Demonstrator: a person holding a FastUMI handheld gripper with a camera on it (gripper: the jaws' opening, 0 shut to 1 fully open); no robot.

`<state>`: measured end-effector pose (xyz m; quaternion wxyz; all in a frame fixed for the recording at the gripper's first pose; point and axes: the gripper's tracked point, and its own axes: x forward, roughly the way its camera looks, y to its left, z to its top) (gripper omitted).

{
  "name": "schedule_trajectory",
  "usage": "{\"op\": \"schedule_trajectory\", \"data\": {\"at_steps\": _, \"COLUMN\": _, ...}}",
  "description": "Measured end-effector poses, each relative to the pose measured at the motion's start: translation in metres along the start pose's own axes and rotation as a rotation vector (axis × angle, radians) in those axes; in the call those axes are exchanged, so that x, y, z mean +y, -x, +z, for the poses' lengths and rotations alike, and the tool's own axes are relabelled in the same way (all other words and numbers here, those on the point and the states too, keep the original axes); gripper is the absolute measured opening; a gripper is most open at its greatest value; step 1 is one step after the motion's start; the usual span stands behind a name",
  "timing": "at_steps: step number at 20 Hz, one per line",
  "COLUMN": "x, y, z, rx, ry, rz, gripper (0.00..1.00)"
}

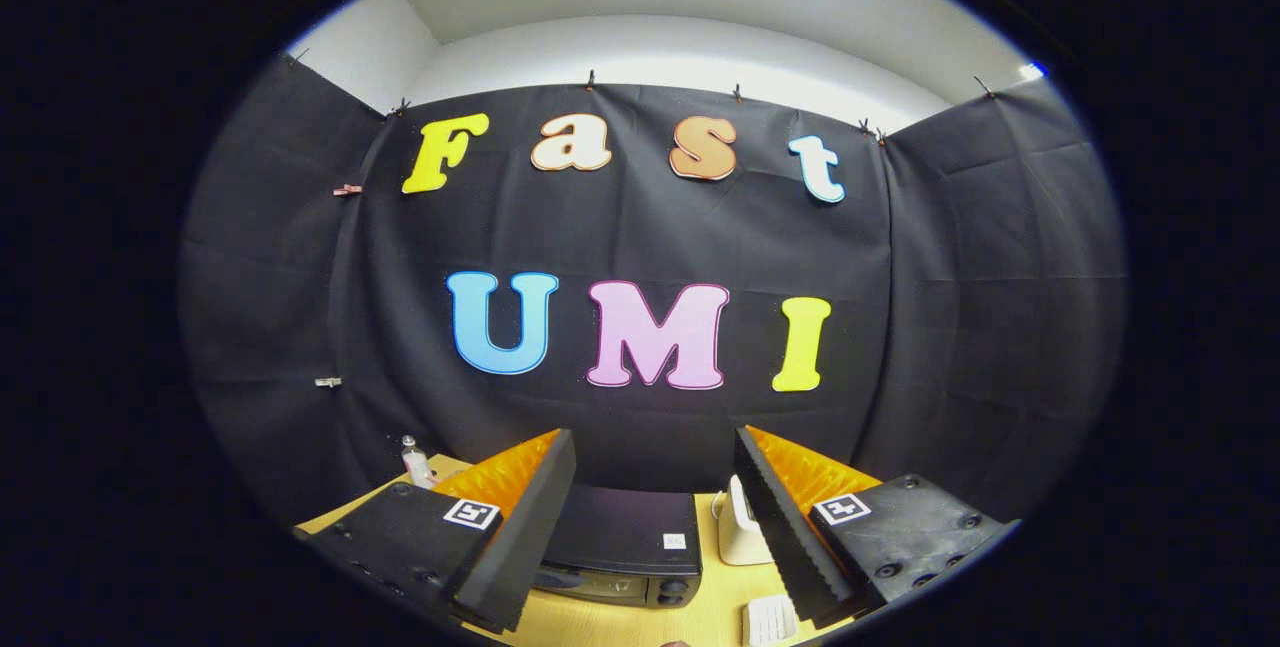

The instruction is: Open the toaster oven, put the food inside, and close the toaster oven door.

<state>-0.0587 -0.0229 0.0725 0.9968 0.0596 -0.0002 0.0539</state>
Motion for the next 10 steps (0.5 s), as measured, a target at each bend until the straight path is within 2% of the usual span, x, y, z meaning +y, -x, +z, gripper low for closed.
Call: {"op": "schedule_trajectory", "data": {"at_steps": 10, "x": -0.01, "y": -0.002, "z": -0.017, "rx": 0.035, "ry": -0.029, "rz": 0.028, "gripper": 0.98}}
